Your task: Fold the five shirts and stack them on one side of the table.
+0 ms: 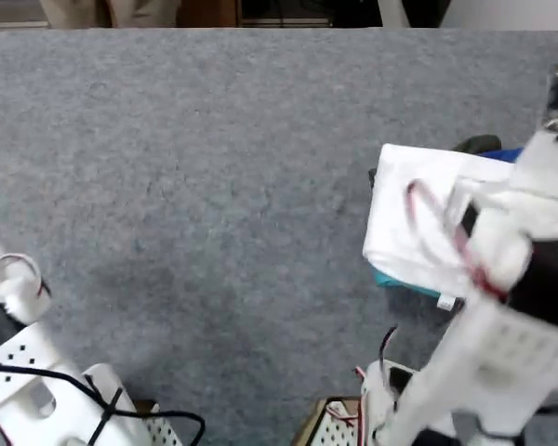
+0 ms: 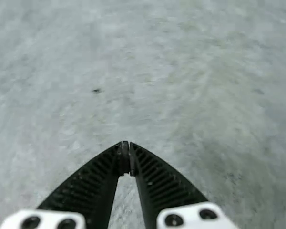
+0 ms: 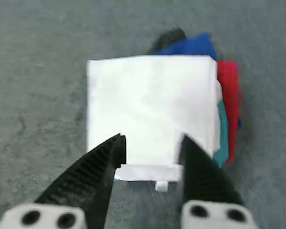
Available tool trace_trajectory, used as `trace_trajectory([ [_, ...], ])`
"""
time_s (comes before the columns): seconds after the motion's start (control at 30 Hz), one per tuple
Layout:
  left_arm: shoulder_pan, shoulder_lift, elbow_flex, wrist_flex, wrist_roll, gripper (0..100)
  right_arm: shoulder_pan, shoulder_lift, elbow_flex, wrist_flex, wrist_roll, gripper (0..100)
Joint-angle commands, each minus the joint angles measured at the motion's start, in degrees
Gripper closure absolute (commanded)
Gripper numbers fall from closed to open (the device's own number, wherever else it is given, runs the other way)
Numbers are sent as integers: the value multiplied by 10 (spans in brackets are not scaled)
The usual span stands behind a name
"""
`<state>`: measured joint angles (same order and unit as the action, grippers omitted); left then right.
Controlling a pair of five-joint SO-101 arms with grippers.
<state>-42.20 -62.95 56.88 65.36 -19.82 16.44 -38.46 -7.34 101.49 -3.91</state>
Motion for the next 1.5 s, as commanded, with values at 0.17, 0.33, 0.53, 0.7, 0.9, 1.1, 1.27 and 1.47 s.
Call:
trace_trajectory([
  [0.17, 91, -9, 6, 5, -31, 979, -116, -124, 23, 6, 4, 995],
  [0.33, 151, -9, 72, 5, -31, 978, -153, -210, 180, 5, 5, 993],
  [0.53, 201, -9, 137, 5, 35, 925, -161, -338, 431, -105, 2, 993],
  [0.7, 246, -9, 167, 4, 113, 897, -167, -486, 613, -190, 5, 993],
  [0.9, 303, -9, 218, -20, 118, 982, -167, -653, 771, -235, 5, 993],
  [1.1, 302, -9, 285, -81, 119, 982, -182, -715, 834, -229, 50, 992],
  [1.27, 302, -9, 292, -93, 119, 981, -183, -715, 865, -226, 49, 992],
  [1.47, 302, -9, 309, -94, 115, 981, -181, -714, 924, -207, 51, 993],
])
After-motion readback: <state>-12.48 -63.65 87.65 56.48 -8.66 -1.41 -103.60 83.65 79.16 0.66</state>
